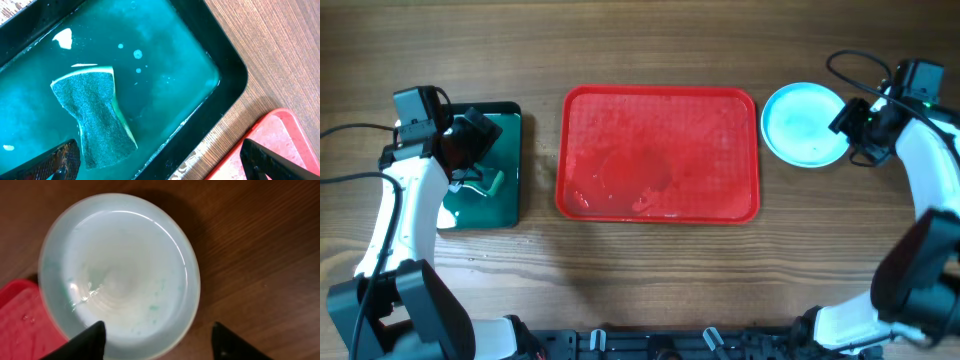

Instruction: Clean dirty plates on tray and stack at the side

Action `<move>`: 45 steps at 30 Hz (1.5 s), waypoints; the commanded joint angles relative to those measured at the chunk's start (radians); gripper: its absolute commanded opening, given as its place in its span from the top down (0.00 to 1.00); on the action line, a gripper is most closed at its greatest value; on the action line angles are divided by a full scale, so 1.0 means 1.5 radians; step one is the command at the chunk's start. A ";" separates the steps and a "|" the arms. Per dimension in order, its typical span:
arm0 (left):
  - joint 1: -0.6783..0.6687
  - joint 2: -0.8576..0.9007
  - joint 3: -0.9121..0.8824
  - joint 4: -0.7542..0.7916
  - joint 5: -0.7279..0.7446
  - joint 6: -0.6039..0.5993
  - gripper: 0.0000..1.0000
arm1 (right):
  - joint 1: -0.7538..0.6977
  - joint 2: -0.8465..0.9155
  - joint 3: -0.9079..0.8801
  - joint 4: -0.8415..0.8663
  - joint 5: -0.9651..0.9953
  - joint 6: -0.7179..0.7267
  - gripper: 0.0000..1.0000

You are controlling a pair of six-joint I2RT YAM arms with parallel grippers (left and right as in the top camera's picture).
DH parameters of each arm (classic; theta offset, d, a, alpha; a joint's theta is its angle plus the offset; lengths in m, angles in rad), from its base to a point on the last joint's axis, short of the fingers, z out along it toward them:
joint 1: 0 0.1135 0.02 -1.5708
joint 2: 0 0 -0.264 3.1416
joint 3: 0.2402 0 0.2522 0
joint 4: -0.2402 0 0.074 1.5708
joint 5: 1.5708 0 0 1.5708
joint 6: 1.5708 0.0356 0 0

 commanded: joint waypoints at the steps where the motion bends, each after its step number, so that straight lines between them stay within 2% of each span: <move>1: 0.006 -0.004 -0.002 0.000 0.008 0.001 0.00 | 0.003 -0.142 -0.001 -0.043 -0.012 -0.002 0.21; 3: 0.006 -0.004 -0.002 0.000 0.008 0.001 0.00 | 0.003 -0.210 -0.002 -0.086 -0.012 -0.002 0.09; 5: 0.006 -0.004 -0.002 0.000 0.008 0.001 0.00 | 0.004 -0.265 -0.004 -0.127 -0.013 -0.008 0.06; 8: 0.006 -0.004 -0.002 0.000 0.008 0.001 0.00 | 0.007 -0.351 -0.026 -0.186 -0.031 -0.020 0.04; 12: 0.006 -0.004 -0.002 0.000 0.008 0.001 0.00 | 0.014 -0.467 -0.111 -0.186 -0.069 -0.035 0.00; 14: 0.006 -0.004 -0.002 0.000 0.008 0.001 0.00 | 0.014 -0.511 -0.148 -0.181 -0.078 -0.013 0.00; 17: 0.006 -0.004 -0.002 0.000 0.008 0.001 0.00 | 0.014 -0.554 -0.187 -0.184 -0.078 0.072 0.01; 20: 0.006 -0.004 -0.002 0.000 0.008 0.001 0.00 | 0.014 -0.554 -0.192 -0.185 -0.078 0.108 0.01; 35: 0.006 -0.004 -0.002 0.000 0.008 0.001 0.00 | 0.015 -0.424 -0.193 -0.175 -0.078 0.110 0.00; 39: 0.006 -0.004 -0.002 0.000 0.008 0.001 0.00 | 0.017 -0.444 -0.193 -0.174 -0.077 0.110 0.00; 45: 0.006 -0.004 -0.002 0.000 0.008 0.001 0.00 | 0.071 -0.558 -0.193 -0.174 -0.077 0.110 0.00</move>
